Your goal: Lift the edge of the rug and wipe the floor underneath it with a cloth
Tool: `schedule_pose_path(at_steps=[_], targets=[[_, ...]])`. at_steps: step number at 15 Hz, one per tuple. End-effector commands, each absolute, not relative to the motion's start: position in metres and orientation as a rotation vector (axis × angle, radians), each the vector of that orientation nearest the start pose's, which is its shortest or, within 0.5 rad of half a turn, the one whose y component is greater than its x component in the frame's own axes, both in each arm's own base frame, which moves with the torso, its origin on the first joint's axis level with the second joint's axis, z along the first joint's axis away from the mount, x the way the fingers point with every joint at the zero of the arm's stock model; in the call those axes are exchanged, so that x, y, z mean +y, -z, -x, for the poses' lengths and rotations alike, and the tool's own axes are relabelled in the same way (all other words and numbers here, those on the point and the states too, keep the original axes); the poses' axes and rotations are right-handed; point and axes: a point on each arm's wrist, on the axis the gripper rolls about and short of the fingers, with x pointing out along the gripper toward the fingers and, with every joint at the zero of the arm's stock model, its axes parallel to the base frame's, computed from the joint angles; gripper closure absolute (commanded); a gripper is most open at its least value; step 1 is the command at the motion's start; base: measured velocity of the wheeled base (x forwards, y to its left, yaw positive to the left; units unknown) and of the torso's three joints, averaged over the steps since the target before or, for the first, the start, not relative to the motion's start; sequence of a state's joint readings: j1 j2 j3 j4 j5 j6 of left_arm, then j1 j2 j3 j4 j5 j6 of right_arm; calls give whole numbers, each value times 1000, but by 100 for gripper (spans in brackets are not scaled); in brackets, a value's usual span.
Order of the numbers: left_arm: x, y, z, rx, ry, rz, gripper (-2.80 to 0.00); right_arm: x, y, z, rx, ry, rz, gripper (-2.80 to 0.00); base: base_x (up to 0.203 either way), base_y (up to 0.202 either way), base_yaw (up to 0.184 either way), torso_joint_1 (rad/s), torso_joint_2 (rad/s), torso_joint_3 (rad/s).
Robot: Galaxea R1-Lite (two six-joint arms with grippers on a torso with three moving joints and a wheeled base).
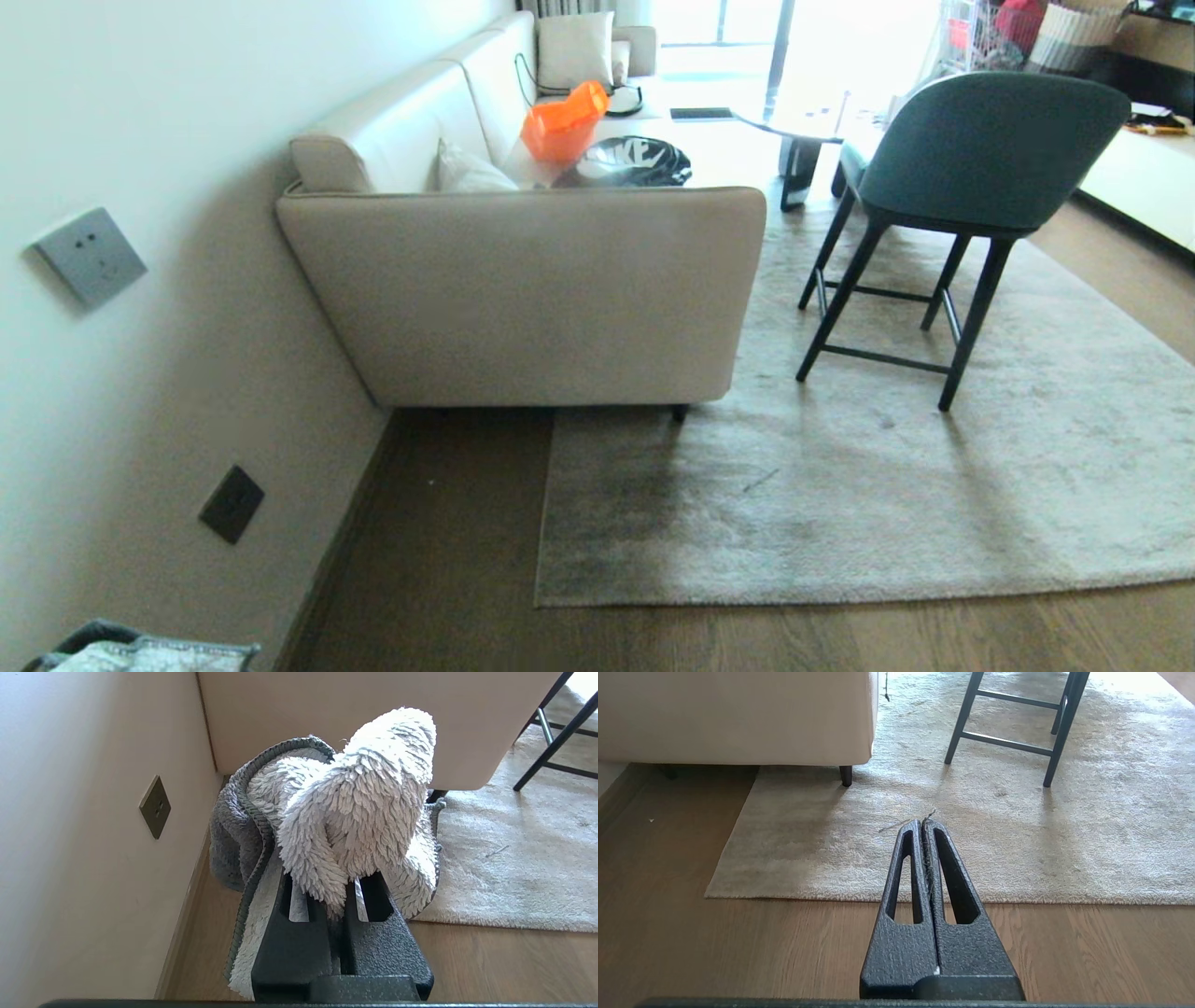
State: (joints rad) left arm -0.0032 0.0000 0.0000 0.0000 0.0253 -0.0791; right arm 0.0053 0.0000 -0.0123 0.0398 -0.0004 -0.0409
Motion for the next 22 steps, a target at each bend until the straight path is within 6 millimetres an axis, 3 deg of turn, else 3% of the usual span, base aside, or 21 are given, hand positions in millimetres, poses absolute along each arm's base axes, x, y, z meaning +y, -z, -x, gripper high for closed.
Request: schedule_pose_path(at_steps=[1,22], targets=[[1,-75,23,-1,-23,79,0,0,-75,24,30,-7,42,0,0,0,0,0,0,0],[1,-75,23,-1,-23,78,0,0,-75,24,29,-5,48,0,0,0,0,-1,-7,-10]])
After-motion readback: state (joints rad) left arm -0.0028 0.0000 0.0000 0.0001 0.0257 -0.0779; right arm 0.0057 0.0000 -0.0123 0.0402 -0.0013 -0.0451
